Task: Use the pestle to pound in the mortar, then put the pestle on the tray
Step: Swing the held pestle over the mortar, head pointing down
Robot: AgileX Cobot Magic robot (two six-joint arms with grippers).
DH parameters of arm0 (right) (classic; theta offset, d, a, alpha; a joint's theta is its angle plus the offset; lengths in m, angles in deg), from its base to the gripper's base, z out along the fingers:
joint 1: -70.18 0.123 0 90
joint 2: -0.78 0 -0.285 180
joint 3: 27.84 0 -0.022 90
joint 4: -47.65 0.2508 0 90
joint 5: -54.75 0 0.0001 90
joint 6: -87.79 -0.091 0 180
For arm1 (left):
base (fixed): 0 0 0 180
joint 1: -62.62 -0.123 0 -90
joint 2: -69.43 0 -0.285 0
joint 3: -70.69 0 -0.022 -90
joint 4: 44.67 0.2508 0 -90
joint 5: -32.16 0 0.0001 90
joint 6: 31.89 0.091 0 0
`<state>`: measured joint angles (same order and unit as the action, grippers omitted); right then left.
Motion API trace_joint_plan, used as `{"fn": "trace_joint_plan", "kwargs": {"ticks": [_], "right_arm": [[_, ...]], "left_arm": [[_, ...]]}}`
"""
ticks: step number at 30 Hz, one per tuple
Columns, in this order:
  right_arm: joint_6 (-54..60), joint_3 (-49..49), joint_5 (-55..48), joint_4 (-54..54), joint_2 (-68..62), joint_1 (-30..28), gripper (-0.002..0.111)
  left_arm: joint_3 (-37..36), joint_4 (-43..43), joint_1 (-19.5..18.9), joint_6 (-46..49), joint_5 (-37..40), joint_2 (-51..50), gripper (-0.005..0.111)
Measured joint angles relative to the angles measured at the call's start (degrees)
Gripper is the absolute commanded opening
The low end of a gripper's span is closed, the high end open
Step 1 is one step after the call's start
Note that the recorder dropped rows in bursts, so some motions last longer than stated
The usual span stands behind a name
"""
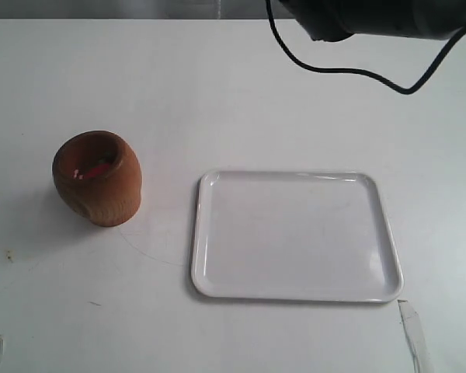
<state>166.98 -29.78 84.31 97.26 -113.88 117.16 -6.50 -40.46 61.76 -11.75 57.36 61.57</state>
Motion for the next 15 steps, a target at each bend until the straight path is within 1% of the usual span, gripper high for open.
{"fn": "trace_joint_plan", "kwargs": {"ticks": [4,6,7,8,9,10,12,15], "right_arm": [[-41.2,0.0,-7.5,-28.5,0.2,0.0,0.000],[-61.2,0.2,-9.5,-47.3,0.2,0.5,0.000],[-70.7,0.8,-9.3,-57.5,0.2,0.7,0.000],[-77.8,1.4,-8.0,-66.9,0.2,0.8,0.000],[-85.3,2.5,-4.7,-75.0,0.2,1.0,0.000],[-91.0,3.7,-0.3,-80.6,0.2,0.8,0.000],[-95.9,6.2,8.5,-84.2,0.2,0.2,0.000],[-95.5,8.7,17.8,-79.4,0.2,-1.8,0.000]], "left_arm": [[0.0,0.0,0.0,0.0,0.0,0.0,0.000],[0.0,0.0,0.0,0.0,0.0,0.0,0.000],[0.0,0.0,0.0,0.0,0.0,0.0,0.000],[0.0,0.0,0.0,0.0,0.0,0.0,0.000],[0.0,0.0,0.0,0.0,0.0,0.0,0.000],[0.0,0.0,0.0,0.0,0.0,0.0,0.000],[0.0,0.0,0.0,0.0,0.0,0.0,0.000],[0.0,0.0,0.0,0.0,0.0,0.0,0.000]]}}
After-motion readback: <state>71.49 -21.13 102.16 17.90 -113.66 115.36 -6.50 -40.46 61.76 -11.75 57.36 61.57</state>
